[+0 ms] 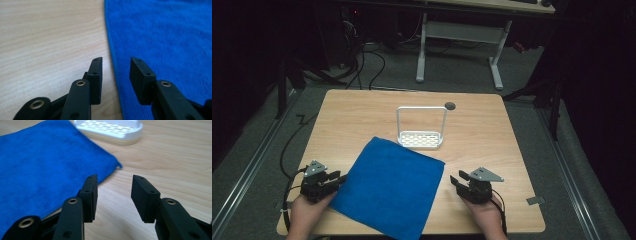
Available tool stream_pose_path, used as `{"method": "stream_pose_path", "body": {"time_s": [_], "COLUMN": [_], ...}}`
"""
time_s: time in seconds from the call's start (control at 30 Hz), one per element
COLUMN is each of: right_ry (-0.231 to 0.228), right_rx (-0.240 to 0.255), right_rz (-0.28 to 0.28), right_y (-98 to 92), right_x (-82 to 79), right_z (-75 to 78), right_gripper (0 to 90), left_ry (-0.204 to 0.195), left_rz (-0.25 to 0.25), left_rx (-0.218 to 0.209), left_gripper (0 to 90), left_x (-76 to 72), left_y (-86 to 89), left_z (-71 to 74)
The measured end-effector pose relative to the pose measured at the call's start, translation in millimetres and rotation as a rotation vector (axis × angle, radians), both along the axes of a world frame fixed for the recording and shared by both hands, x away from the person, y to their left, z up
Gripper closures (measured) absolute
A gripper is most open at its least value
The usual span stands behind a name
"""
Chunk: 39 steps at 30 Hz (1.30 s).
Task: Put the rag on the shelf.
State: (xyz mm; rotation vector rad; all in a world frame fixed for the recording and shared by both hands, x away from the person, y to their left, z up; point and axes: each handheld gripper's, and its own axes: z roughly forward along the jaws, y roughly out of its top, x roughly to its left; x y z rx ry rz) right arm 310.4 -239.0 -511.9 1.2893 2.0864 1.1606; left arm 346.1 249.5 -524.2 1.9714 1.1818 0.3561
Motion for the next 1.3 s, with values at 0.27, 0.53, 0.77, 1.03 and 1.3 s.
{"method": "stream_pose_path", "body": {"time_s": [0.27,0.53,0.77,1.03,1.3], "right_ry": [0.014,0.04,0.055,0.123,0.121], "right_rx": [-0.025,-0.063,-0.091,-0.122,-0.12], "right_rz": [0.029,0.046,0.014,-0.02,-0.041], "right_y": [19.8,32.4,37.0,38.8,37.3], "right_x": [17.3,31.7,46.1,69.6,107.4], "right_z": [-4.5,-5.8,-9.9,-15.4,-17.5], "right_gripper": [59.8,62.2,63.2,88.0,88.1], "left_ry": [0.012,0.032,0.043,0.058,0.063], "left_rz": [0.004,0.01,0.012,-0.038,-0.136], "left_rx": [-0.009,0.004,0.02,0.002,-0.002], "left_gripper": [64.3,66.1,73.7,87.2,85.0], "left_x": [-18.9,-43.5,-61.9,-86.2,-114.2], "left_y": [5.7,9.3,8.5,-1.2,-26.2], "left_z": [-1.0,-3.5,-5.8,-6.9,-6.3]}}
